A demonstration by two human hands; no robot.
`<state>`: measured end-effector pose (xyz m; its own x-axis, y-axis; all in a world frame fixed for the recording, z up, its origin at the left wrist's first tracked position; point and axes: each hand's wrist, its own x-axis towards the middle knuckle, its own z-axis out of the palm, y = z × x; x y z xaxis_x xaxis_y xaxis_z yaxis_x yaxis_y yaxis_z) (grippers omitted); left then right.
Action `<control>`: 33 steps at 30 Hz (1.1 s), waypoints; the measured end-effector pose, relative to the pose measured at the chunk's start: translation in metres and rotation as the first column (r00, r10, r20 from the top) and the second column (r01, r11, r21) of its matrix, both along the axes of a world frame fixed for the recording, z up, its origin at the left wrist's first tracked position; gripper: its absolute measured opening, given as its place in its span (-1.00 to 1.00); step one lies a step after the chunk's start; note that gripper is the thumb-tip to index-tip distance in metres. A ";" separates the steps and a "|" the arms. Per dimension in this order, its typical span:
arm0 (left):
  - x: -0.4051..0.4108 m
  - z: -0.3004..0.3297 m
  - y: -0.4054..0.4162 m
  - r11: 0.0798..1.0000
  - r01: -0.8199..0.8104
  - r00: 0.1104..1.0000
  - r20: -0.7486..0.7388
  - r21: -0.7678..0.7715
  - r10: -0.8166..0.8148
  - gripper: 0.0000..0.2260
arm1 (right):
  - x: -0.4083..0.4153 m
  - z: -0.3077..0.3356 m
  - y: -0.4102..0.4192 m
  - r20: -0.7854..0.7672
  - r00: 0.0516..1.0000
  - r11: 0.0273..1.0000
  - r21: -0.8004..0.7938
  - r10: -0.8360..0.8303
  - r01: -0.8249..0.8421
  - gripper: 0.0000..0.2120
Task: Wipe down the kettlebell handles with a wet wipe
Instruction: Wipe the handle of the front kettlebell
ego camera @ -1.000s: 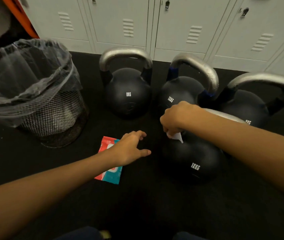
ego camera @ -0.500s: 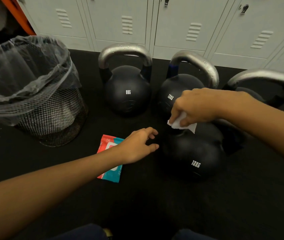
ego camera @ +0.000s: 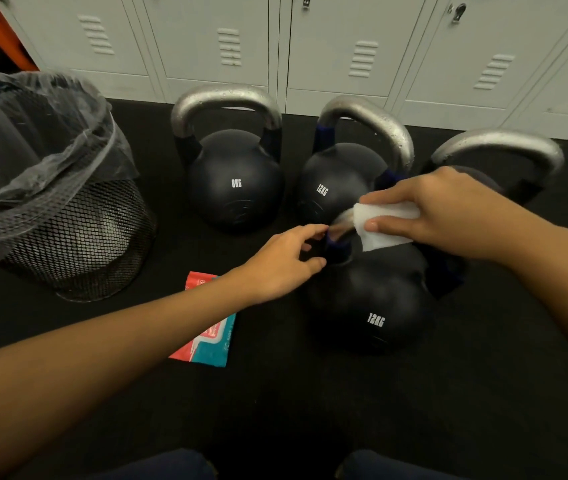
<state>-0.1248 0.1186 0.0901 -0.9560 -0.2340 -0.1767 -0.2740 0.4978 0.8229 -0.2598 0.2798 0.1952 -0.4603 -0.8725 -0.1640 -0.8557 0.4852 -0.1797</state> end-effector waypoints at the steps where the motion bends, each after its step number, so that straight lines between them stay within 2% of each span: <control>1: 0.000 0.000 0.000 1.000 0.006 1.000 0.004 0.003 -0.006 -0.50 | 0.000 -0.003 -0.007 -0.038 0.999 0.999 0.031 0.016 -0.015 -0.53; 4: 0.002 0.002 0.000 1.000 0.017 1.000 0.011 0.013 -0.017 -0.52 | 0.007 -0.016 -0.032 -0.153 0.980 0.986 0.131 0.125 -0.105 -0.61; 7: 0.004 0.004 -0.002 0.999 0.018 0.999 0.027 0.032 -0.019 -0.56 | 0.020 -0.032 -0.047 -0.374 0.872 0.944 0.221 0.315 -0.246 -0.67; 9: 0.006 0.003 -0.003 0.998 0.004 0.999 0.036 0.068 -0.006 -0.57 | 0.025 -0.036 -0.042 -0.431 0.845 0.946 0.209 0.317 -0.248 -0.66; 13: 0.004 0.001 -0.005 0.995 -0.052 0.998 -0.017 0.087 0.053 -0.59 | 0.012 -0.035 -0.012 -0.289 0.940 0.976 -0.066 0.181 -0.208 -0.64; 15: 0.001 0.001 -0.006 0.993 -0.079 0.995 -0.053 0.092 0.084 -0.59 | 0.010 -0.036 0.005 -0.264 0.958 0.957 -0.231 0.112 -0.176 -0.64; 19: -0.002 0.002 -0.006 0.994 -0.081 0.990 -0.109 0.071 0.088 -0.60 | 0.033 -0.049 0.035 -0.430 0.886 0.878 -0.475 -0.173 -0.059 -0.76; 22: -0.002 0.002 -0.005 0.997 -0.062 0.992 -0.104 0.055 0.067 -0.61 | 0.061 -0.060 0.045 -0.436 0.854 0.819 -0.574 -0.285 -0.020 -0.81; 23: -0.002 0.002 -0.005 0.997 -0.055 0.993 -0.101 0.057 0.060 -0.61 | 0.068 -0.063 0.047 -0.371 0.887 0.815 -0.580 -0.274 0.009 -0.81; 24: -0.002 0.002 -0.004 0.997 -0.046 0.994 -0.100 0.061 0.052 -0.61 | 0.074 -0.067 0.047 -0.224 0.935 0.806 -0.584 -0.275 0.098 -0.81; 25: -0.002 0.003 -0.003 0.997 -0.039 0.994 -0.099 0.064 0.046 -0.62 | 0.078 -0.069 0.047 0.009 0.955 0.780 -0.575 -0.297 0.247 -0.80; 26: -0.001 0.003 -0.001 0.997 -0.034 0.994 -0.098 0.066 0.040 -0.62 | 0.078 -0.074 0.046 0.271 0.909 0.736 -0.534 -0.318 0.417 -0.79; 27: -0.001 0.004 0.000 0.997 -0.030 0.995 -0.094 0.068 0.036 -0.62 | 0.078 -0.077 0.043 0.488 0.805 0.683 -0.462 -0.337 0.565 -0.79; 29: 0.000 0.005 0.002 0.998 -0.029 0.995 -0.096 0.063 0.035 -0.62 | 0.073 -0.085 0.037 0.756 0.578 0.573 -0.338 -0.307 0.747 -0.83; 31: 0.000 0.005 0.001 0.998 -0.026 0.995 -0.095 0.055 0.032 -0.61 | 0.069 -0.090 0.028 0.911 0.355 0.477 -0.221 -0.211 0.851 -0.87; 32: 0.000 0.005 0.001 0.998 -0.024 0.996 -0.088 0.053 0.028 -0.60 | 0.068 -0.092 0.024 0.949 0.275 0.448 -0.180 -0.155 0.876 -0.85; 33: 0.000 0.005 0.001 0.998 -0.021 0.996 -0.081 0.054 0.025 -0.59 | 0.068 -0.092 0.019 0.964 0.238 0.434 -0.164 -0.119 0.886 -0.80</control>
